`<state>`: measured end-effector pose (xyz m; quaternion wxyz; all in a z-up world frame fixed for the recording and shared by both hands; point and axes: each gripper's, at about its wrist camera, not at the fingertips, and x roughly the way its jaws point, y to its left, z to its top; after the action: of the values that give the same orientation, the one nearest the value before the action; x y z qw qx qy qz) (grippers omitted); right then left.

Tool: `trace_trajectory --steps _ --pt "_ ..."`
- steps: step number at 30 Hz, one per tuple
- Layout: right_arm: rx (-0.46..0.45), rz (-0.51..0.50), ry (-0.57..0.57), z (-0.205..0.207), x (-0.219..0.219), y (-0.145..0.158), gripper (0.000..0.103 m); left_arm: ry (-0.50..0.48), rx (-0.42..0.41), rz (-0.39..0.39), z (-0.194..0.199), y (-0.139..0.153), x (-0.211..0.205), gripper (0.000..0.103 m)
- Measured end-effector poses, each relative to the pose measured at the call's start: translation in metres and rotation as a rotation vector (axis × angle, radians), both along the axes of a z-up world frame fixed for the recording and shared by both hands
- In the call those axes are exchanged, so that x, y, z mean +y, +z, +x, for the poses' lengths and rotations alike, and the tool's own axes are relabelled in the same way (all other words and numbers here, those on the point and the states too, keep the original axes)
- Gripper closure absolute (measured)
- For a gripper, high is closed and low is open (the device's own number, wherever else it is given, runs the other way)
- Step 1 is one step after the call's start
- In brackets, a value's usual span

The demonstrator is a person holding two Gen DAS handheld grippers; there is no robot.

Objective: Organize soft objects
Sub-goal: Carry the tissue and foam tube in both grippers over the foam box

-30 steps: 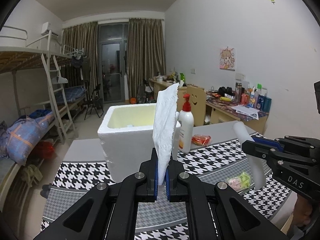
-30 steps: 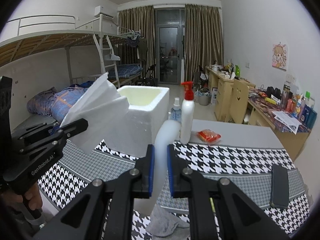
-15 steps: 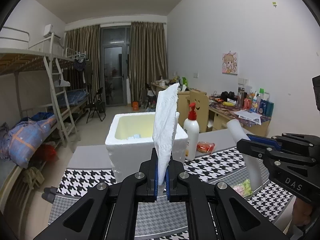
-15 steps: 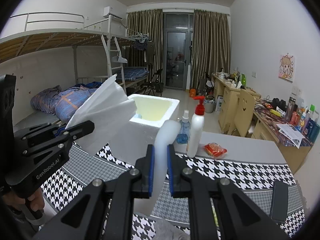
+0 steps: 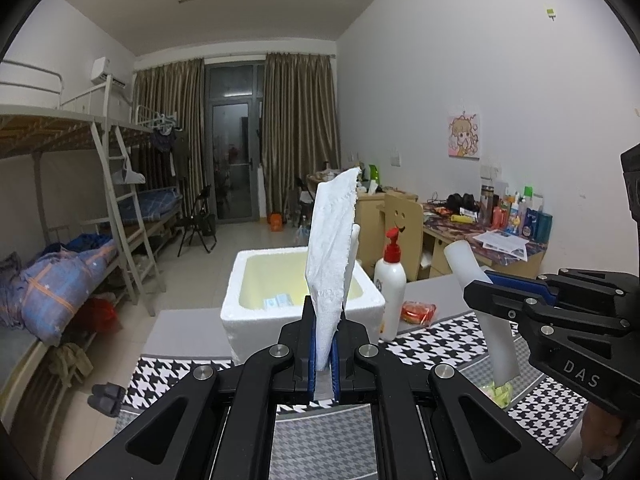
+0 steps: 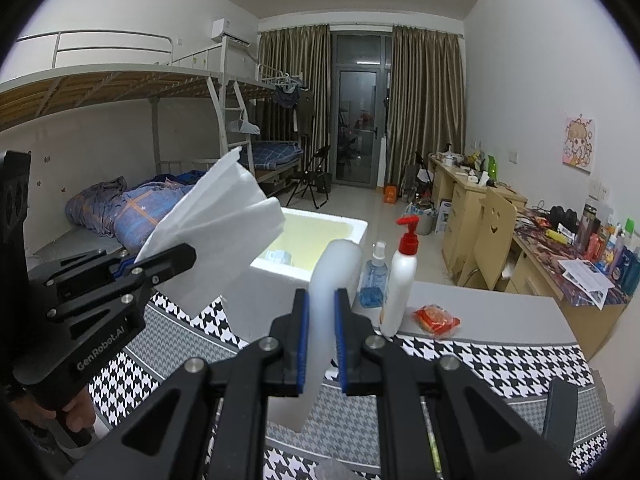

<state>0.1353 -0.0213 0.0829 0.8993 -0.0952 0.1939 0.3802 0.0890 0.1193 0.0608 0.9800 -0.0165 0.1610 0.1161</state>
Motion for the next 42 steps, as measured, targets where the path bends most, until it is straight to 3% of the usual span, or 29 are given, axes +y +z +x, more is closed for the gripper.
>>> trace_trajectory --steps 23,42 --pt "0.013 0.027 0.029 0.017 0.022 0.019 0.088 0.045 -0.012 0.003 0.024 0.018 0.025 0.097" --pt "0.028 0.009 0.021 0.036 0.051 0.026 0.088 0.068 0.039 -0.024 0.063 0.017 0.054 0.097"
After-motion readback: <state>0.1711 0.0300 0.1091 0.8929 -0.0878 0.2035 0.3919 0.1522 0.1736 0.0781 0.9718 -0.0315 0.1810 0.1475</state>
